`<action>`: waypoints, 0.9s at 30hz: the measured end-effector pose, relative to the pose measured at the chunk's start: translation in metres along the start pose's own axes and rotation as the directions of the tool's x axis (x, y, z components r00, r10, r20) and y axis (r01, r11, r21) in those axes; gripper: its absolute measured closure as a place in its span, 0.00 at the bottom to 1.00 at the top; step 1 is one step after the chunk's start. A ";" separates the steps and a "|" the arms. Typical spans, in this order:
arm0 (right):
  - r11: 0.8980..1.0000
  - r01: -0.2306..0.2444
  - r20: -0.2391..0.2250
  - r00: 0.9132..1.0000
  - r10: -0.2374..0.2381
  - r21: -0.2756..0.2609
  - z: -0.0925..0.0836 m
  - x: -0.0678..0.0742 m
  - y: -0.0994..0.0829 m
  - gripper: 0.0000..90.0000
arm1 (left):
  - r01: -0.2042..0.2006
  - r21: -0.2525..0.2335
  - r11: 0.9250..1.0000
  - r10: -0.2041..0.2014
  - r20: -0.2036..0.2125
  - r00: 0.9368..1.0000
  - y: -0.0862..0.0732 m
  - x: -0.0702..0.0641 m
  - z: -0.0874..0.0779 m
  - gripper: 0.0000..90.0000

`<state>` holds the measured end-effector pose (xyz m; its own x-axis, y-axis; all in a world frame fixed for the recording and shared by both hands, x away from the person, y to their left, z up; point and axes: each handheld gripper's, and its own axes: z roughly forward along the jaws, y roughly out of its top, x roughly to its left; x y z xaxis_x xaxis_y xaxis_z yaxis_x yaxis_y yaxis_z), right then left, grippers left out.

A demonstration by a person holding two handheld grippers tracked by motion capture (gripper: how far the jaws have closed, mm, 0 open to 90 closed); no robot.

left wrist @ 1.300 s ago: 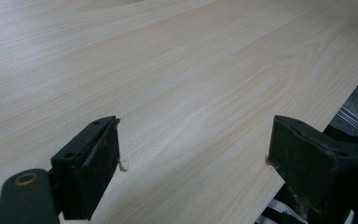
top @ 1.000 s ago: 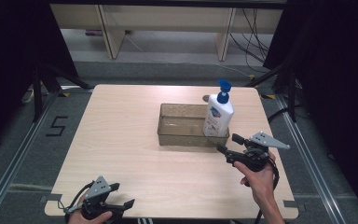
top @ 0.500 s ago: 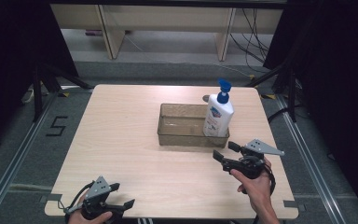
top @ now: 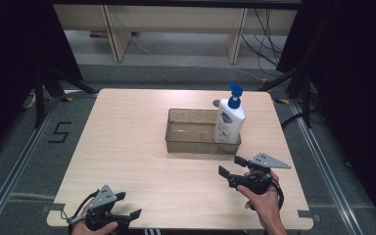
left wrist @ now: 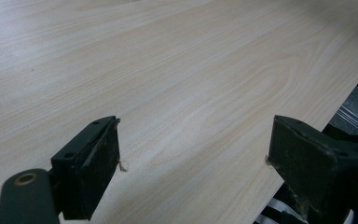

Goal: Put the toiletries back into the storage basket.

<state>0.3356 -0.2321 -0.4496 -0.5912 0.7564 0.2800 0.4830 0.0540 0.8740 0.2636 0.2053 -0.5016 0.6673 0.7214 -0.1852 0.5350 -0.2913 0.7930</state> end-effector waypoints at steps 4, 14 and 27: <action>1.000 0.023 0.006 1.000 -0.023 0.001 0.001 0.003 -0.005 0.23 | 0.000 0.000 1.000 0.000 -0.001 1.000 0.000 0.000 0.000 0.18; 0.998 0.050 -0.008 0.999 -0.050 0.027 -0.004 0.011 -0.017 0.23 | 0.014 -0.003 1.000 -0.014 0.000 1.000 0.000 -0.001 0.001 0.18; 0.997 0.081 -0.016 0.997 -0.081 0.015 -0.012 0.014 -0.030 0.23 | -0.012 0.022 1.000 0.013 -0.014 1.000 0.000 0.001 0.000 0.18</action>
<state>0.3049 -0.2310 -0.4671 -0.6386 0.7390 0.2146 0.4428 0.1248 0.8879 0.2643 0.2062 -0.5017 0.6668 0.7263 -0.1670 0.5381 -0.3141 0.7822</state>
